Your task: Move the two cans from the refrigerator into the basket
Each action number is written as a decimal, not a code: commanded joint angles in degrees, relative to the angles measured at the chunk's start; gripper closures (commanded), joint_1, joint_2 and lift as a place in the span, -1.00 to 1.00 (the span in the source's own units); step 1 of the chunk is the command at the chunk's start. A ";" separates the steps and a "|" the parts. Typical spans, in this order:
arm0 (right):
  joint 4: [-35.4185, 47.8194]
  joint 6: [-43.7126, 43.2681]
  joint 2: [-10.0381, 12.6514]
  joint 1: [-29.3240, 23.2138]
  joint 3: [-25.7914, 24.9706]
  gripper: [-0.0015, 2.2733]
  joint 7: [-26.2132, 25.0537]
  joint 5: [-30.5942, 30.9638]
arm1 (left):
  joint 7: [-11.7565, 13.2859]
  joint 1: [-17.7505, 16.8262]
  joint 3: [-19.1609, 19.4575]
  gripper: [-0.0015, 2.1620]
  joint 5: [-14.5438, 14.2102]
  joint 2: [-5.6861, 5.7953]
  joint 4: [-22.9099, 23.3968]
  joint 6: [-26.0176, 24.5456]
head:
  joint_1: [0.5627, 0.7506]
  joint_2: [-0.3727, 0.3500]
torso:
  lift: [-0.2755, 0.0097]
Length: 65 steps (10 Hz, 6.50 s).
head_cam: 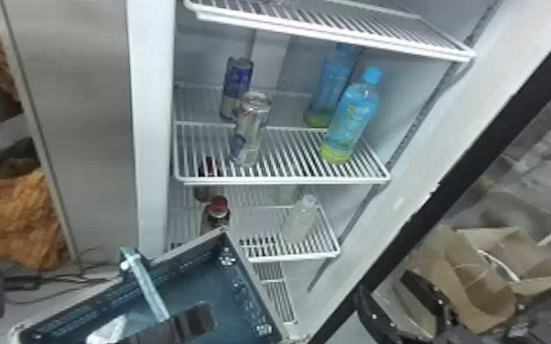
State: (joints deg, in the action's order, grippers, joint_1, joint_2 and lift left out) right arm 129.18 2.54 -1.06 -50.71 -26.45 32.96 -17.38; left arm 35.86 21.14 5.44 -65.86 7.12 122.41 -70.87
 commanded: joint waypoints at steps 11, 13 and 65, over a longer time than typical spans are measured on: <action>-1.56 1.53 -2.20 14.71 7.37 -0.83 -3.07 3.10 | 0.00 0.23 0.16 0.11 -0.53 -0.62 0.00 0.00 | 0.41 -0.94 | 0.69; -2.83 1.53 -2.11 17.24 8.63 -0.83 -3.60 3.44 | 0.00 0.23 0.27 0.11 -0.53 -0.62 0.00 0.14 | 0.41 -0.94 | 0.69; -1.98 12.36 -7.65 30.04 25.08 0.06 -11.34 1.50 | -0.26 0.23 0.04 0.11 -0.98 -0.35 -0.56 0.14 | 0.41 -0.62 | 0.69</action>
State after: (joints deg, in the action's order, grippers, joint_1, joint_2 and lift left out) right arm 126.18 14.33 -8.66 -19.84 -1.37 21.53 -15.61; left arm 35.59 21.36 5.48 -66.84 6.77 121.87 -70.73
